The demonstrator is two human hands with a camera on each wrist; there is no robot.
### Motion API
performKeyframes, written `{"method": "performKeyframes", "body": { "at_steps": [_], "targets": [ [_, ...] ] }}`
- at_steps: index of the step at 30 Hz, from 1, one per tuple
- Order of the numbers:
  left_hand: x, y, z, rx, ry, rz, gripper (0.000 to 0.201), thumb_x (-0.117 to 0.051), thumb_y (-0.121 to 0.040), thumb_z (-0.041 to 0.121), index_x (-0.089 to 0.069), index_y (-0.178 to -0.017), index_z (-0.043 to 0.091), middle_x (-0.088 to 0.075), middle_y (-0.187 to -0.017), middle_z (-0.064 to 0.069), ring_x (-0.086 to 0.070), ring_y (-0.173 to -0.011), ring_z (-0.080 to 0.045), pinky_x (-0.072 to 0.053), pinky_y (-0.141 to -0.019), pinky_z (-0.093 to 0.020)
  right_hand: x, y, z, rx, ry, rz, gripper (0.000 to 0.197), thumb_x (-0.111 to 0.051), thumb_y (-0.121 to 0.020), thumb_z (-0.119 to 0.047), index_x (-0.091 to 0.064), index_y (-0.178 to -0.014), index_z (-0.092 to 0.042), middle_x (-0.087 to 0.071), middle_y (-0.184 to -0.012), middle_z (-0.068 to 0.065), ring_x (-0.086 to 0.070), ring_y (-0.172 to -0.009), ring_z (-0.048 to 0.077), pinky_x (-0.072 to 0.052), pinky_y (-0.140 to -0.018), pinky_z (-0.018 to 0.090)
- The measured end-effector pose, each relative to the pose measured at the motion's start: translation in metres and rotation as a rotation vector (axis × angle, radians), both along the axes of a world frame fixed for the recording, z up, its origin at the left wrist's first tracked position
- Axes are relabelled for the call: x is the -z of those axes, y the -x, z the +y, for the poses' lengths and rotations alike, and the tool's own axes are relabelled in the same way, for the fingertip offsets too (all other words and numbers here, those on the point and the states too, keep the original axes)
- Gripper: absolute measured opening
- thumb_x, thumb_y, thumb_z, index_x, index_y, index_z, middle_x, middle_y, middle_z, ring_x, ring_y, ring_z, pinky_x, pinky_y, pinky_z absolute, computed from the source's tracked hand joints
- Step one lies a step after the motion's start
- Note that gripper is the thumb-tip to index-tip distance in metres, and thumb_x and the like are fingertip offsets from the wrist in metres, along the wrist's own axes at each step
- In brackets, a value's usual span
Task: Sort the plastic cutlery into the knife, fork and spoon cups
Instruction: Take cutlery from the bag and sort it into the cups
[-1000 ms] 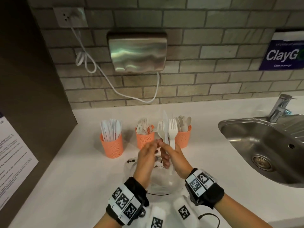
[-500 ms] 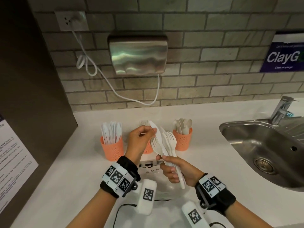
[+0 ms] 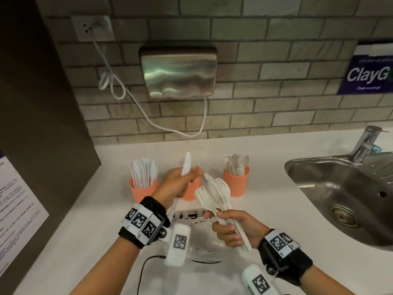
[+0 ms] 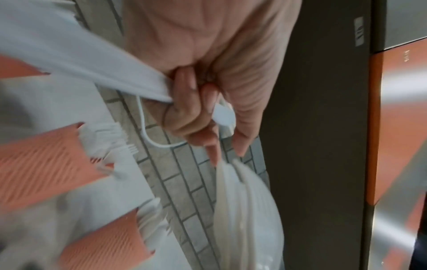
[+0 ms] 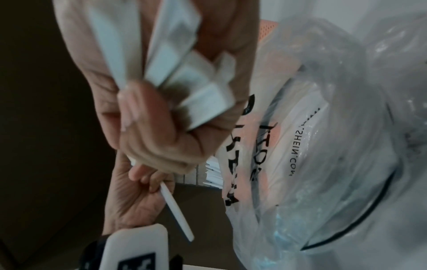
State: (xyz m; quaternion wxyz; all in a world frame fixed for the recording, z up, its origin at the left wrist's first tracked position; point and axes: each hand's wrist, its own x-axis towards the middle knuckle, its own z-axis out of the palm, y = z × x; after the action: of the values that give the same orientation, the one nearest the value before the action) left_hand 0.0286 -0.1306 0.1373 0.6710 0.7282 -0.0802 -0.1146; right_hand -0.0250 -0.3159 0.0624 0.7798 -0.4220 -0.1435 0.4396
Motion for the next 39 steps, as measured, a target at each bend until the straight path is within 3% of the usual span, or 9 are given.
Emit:
{"method": "performKeyframes", "body": {
  "at_steps": [6, 11, 18, 22, 26, 30, 33, 36, 39],
  "targets": [
    [0.016, 0.003, -0.011, 0.139, 0.023, 0.142, 0.023, -0.056, -0.090, 0.031, -0.062, -0.084, 0.009, -0.044, -0.045, 0.006, -0.028, -0.031, -0.002, -0.019, -0.030, -0.013, 0.000, 0.000, 0.003, -0.095, -0.060, 0.027, 0.026, -0.059, -0.082, -0.029, -0.061, -0.107, -0.023, -0.046, -0.052, -0.013, -0.041, -0.039, -0.002, -0.032, -0.034, 0.011],
    [0.020, 0.001, -0.016, 0.021, 0.135, 0.069, 0.030, -0.057, -0.090, 0.027, -0.065, -0.107, 0.004, -0.048, -0.052, 0.002, -0.036, -0.035, -0.003, -0.023, -0.032, -0.013, -0.004, -0.002, 0.000, -0.114, -0.075, 0.026, 0.025, -0.055, -0.085, -0.028, -0.059, -0.109, -0.022, -0.047, -0.054, -0.013, -0.042, -0.040, -0.003, -0.032, -0.035, 0.009],
    [0.026, -0.003, -0.019, -0.184, 0.310, -0.003, 0.029, -0.045, -0.097, 0.030, -0.062, -0.083, 0.011, -0.039, -0.041, 0.008, -0.030, -0.034, -0.003, -0.022, -0.033, -0.014, -0.006, -0.004, -0.003, -0.082, -0.048, 0.025, 0.023, -0.057, -0.085, -0.028, -0.060, -0.107, -0.023, -0.046, -0.052, -0.012, -0.041, -0.038, -0.002, -0.032, -0.035, 0.010],
    [0.026, 0.004, -0.024, -0.027, 0.231, 0.109, 0.022, -0.048, -0.094, 0.032, -0.064, -0.090, 0.017, -0.062, -0.062, 0.005, -0.054, -0.045, -0.004, -0.038, -0.037, -0.012, -0.005, -0.004, 0.001, -0.084, -0.046, 0.029, 0.020, -0.057, -0.085, -0.027, -0.058, -0.104, -0.023, -0.046, -0.051, -0.012, -0.041, -0.037, -0.002, -0.033, -0.034, 0.009],
    [0.026, 0.003, -0.025, 0.029, 0.199, 0.164, 0.028, -0.040, -0.098, 0.033, -0.062, -0.096, 0.014, -0.058, -0.055, 0.002, -0.045, -0.031, -0.002, -0.031, -0.031, -0.011, -0.004, -0.006, 0.001, -0.088, -0.021, 0.020, 0.019, -0.058, -0.083, -0.027, -0.059, -0.102, -0.022, -0.045, -0.050, -0.012, -0.040, -0.036, -0.002, -0.033, -0.033, 0.009],
    [0.024, -0.020, -0.009, -0.104, 0.324, 0.089, 0.040, -0.032, -0.101, 0.031, -0.054, -0.074, 0.011, -0.062, -0.067, -0.005, -0.056, -0.047, -0.008, -0.044, -0.051, -0.020, -0.010, -0.008, 0.003, -0.008, 0.104, -0.003, 0.011, -0.057, -0.085, -0.027, -0.055, -0.094, -0.022, -0.040, -0.047, -0.012, -0.035, -0.034, -0.002, -0.029, -0.032, 0.010],
    [0.014, -0.042, 0.011, -0.254, 0.499, 0.081, 0.038, -0.030, -0.102, 0.029, -0.049, -0.074, 0.012, -0.065, -0.054, -0.002, -0.064, -0.053, -0.014, -0.049, -0.066, -0.031, -0.016, -0.007, 0.007, 0.113, 0.320, -0.097, 0.010, -0.049, -0.088, -0.027, -0.050, -0.093, -0.020, -0.034, -0.045, -0.011, -0.030, -0.034, 0.000, -0.027, -0.033, 0.012],
    [0.003, -0.067, 0.035, -0.461, 0.543, -0.019, 0.033, -0.032, -0.102, 0.025, -0.047, -0.075, 0.013, -0.042, -0.037, 0.008, -0.048, -0.035, -0.008, -0.048, -0.051, -0.027, -0.019, -0.009, 0.008, 0.190, 0.419, -0.164, 0.010, -0.052, -0.092, -0.026, -0.049, -0.094, -0.017, -0.035, -0.045, -0.011, -0.033, -0.035, 0.002, -0.031, -0.036, 0.014],
    [-0.003, -0.091, 0.063, -0.648, 0.459, -0.218, 0.033, -0.042, -0.099, 0.025, -0.043, -0.067, 0.015, -0.033, -0.033, 0.012, -0.029, -0.029, -0.002, -0.029, -0.038, -0.019, -0.022, -0.013, 0.008, 0.251, 0.480, -0.196, 0.020, -0.050, -0.094, -0.025, -0.057, -0.076, -0.023, -0.031, -0.045, -0.010, -0.026, -0.033, 0.002, -0.025, -0.034, 0.013]
  ]
}}
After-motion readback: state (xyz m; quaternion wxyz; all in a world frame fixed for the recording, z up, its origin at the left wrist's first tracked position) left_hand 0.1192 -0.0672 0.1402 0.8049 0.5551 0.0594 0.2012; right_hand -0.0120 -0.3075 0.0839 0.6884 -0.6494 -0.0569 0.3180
